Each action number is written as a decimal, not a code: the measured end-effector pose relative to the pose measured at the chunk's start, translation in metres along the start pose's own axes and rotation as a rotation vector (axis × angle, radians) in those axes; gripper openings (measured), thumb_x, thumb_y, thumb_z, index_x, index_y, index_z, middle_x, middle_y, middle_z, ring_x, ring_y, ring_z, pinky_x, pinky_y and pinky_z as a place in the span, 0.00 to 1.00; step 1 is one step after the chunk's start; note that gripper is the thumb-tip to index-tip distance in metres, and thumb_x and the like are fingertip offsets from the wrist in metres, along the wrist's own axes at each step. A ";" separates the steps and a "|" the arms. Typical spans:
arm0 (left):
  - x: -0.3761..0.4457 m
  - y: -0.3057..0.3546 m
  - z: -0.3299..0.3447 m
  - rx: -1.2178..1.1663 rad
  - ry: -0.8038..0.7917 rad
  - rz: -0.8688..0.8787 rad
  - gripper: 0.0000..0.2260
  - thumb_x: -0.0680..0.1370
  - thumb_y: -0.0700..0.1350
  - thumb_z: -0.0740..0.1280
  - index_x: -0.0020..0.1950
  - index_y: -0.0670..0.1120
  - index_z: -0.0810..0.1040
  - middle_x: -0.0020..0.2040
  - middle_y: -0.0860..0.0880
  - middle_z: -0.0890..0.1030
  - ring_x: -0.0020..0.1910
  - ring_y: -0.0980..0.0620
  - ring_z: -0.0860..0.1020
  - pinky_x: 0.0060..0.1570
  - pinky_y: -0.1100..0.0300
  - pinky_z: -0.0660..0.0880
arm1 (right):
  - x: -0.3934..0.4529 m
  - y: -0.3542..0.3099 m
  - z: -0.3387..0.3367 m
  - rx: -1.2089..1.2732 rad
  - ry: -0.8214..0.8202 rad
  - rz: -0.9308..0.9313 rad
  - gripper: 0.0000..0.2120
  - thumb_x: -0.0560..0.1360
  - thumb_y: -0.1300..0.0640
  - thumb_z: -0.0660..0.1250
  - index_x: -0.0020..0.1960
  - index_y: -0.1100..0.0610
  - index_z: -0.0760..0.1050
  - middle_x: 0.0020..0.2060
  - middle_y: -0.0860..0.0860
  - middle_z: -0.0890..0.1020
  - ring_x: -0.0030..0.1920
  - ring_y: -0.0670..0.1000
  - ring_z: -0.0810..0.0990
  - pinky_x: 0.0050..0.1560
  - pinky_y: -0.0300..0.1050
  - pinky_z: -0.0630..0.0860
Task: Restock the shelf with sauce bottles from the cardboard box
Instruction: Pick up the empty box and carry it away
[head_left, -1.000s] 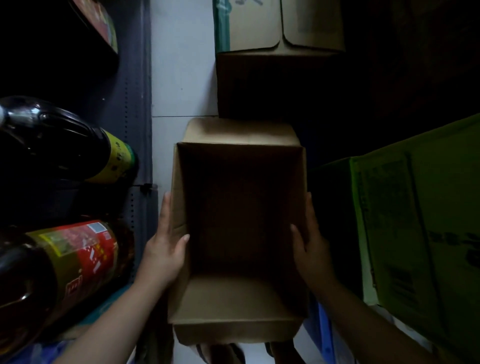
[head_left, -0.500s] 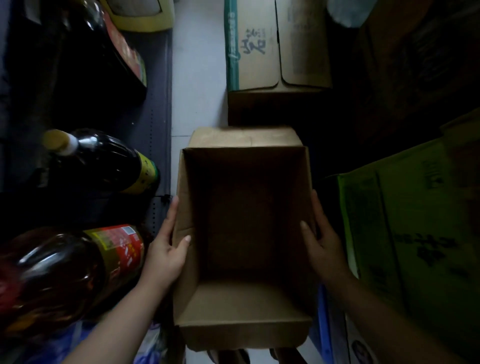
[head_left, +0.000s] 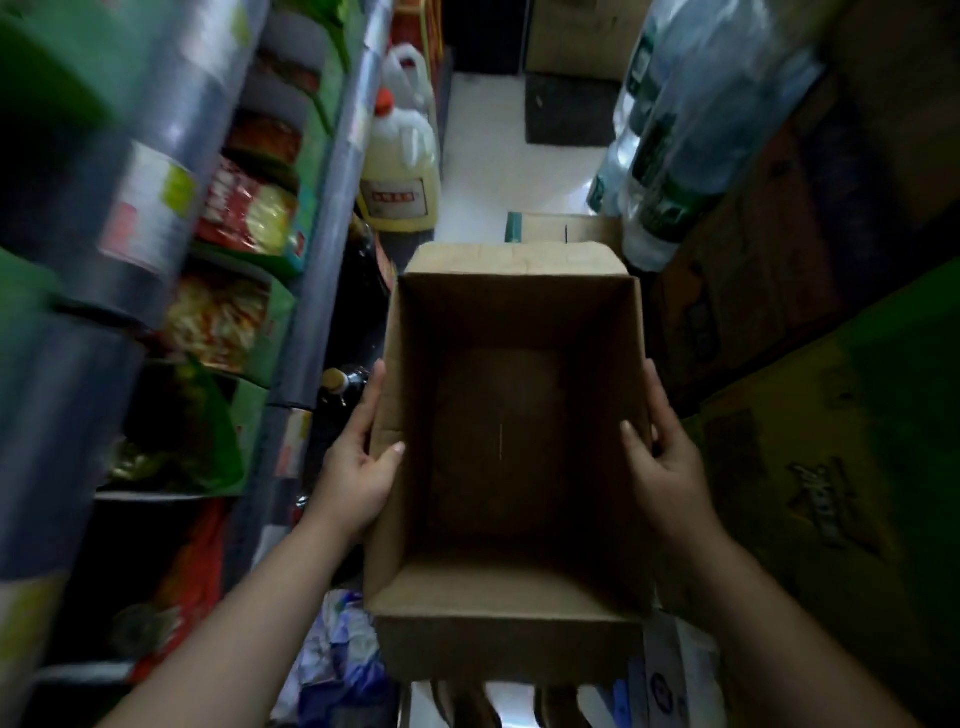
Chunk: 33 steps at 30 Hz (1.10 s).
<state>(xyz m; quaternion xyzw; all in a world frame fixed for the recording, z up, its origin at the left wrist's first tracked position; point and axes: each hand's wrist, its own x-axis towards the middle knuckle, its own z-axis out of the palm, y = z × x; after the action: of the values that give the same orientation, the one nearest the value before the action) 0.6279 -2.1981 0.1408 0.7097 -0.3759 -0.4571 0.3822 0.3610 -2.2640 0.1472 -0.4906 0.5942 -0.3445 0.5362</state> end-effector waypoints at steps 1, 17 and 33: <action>-0.004 0.015 -0.006 0.006 0.011 0.021 0.36 0.78 0.30 0.61 0.73 0.64 0.53 0.66 0.68 0.62 0.48 0.84 0.70 0.42 0.86 0.67 | -0.002 -0.019 -0.002 -0.011 0.001 -0.010 0.32 0.80 0.64 0.58 0.68 0.28 0.58 0.72 0.43 0.66 0.68 0.44 0.70 0.61 0.40 0.73; -0.057 0.229 -0.074 -0.050 0.040 0.213 0.37 0.77 0.28 0.61 0.77 0.58 0.54 0.76 0.58 0.56 0.56 0.82 0.69 0.44 0.83 0.69 | -0.044 -0.251 -0.040 -0.065 0.066 -0.156 0.29 0.80 0.61 0.58 0.70 0.31 0.59 0.73 0.42 0.64 0.67 0.48 0.71 0.64 0.53 0.74; 0.080 0.327 -0.092 -0.065 0.036 0.111 0.36 0.79 0.31 0.61 0.77 0.62 0.53 0.75 0.59 0.58 0.32 0.77 0.74 0.31 0.80 0.70 | 0.108 -0.334 -0.019 0.009 0.073 -0.168 0.29 0.80 0.63 0.58 0.70 0.34 0.62 0.71 0.39 0.64 0.58 0.38 0.73 0.48 0.28 0.73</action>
<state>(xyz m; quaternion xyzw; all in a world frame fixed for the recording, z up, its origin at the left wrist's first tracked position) 0.6776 -2.3891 0.4281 0.6831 -0.3927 -0.4344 0.4365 0.4203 -2.4632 0.4306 -0.5234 0.5685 -0.4087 0.4856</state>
